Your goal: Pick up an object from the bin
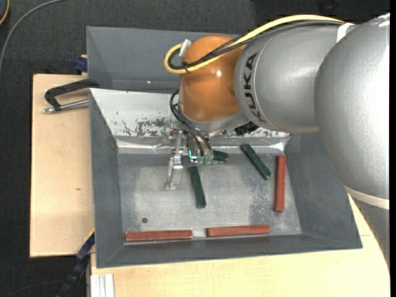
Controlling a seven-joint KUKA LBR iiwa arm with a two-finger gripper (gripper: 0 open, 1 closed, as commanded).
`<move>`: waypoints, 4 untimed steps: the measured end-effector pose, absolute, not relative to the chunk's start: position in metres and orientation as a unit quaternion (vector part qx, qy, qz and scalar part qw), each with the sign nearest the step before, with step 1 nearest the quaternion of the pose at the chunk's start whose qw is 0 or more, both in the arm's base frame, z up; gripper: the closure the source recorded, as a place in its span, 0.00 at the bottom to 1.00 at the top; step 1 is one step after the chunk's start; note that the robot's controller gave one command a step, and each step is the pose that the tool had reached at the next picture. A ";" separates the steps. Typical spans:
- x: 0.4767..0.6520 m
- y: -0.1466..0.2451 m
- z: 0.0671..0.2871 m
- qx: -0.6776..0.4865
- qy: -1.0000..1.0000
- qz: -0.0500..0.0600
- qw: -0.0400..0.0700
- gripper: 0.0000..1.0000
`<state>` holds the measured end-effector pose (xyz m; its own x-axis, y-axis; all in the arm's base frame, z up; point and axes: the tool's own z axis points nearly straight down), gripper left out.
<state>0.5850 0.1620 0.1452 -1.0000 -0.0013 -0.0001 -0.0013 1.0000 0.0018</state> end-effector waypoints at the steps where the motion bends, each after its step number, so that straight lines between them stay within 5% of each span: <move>1: 0.562 0.114 0.070 -0.160 0.987 0.000 -0.003 0.00; 2: 0.593 0.039 0.071 -0.117 0.993 -0.001 0.002 0.00; 3: 0.593 0.044 0.071 -0.120 0.993 0.001 0.002 1.00; 4: 0.582 0.078 0.296 -0.107 0.994 0.001 0.009 1.00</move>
Offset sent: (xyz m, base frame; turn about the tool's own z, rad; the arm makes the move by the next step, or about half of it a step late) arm -0.0224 -0.0470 -0.0734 -0.3217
